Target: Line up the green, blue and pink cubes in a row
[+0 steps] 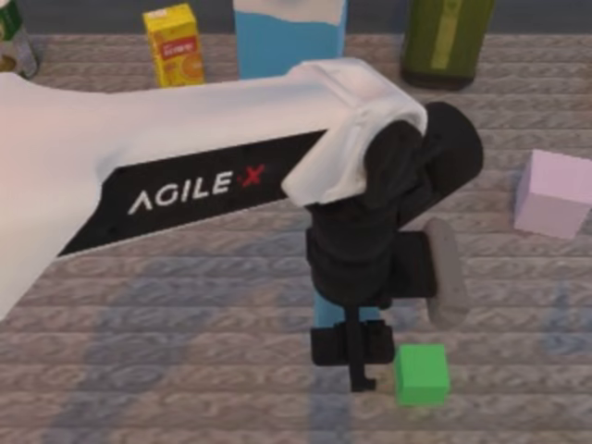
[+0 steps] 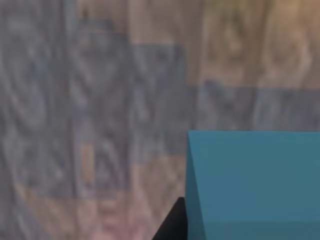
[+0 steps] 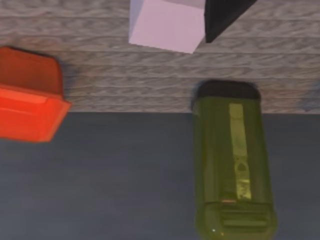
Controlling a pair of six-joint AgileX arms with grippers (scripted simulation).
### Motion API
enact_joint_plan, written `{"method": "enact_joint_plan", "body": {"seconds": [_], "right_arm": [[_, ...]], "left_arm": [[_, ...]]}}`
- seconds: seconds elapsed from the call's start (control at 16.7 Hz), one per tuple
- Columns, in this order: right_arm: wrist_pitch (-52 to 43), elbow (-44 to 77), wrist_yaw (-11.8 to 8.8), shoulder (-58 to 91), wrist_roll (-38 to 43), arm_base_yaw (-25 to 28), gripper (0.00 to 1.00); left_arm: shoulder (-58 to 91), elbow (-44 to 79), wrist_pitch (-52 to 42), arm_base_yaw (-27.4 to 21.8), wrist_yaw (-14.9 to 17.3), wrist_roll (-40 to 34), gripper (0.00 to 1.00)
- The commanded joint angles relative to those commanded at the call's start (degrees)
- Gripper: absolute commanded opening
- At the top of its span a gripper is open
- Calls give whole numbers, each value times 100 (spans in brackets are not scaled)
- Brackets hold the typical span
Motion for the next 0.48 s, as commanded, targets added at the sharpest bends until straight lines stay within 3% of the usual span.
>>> {"method": "enact_joint_plan", "body": {"seconds": [0.48], "right_arm": [[0, 0, 0, 0, 0, 0, 100]], "left_arm": [[390, -852, 1270, -5, 6, -4, 0]]}}
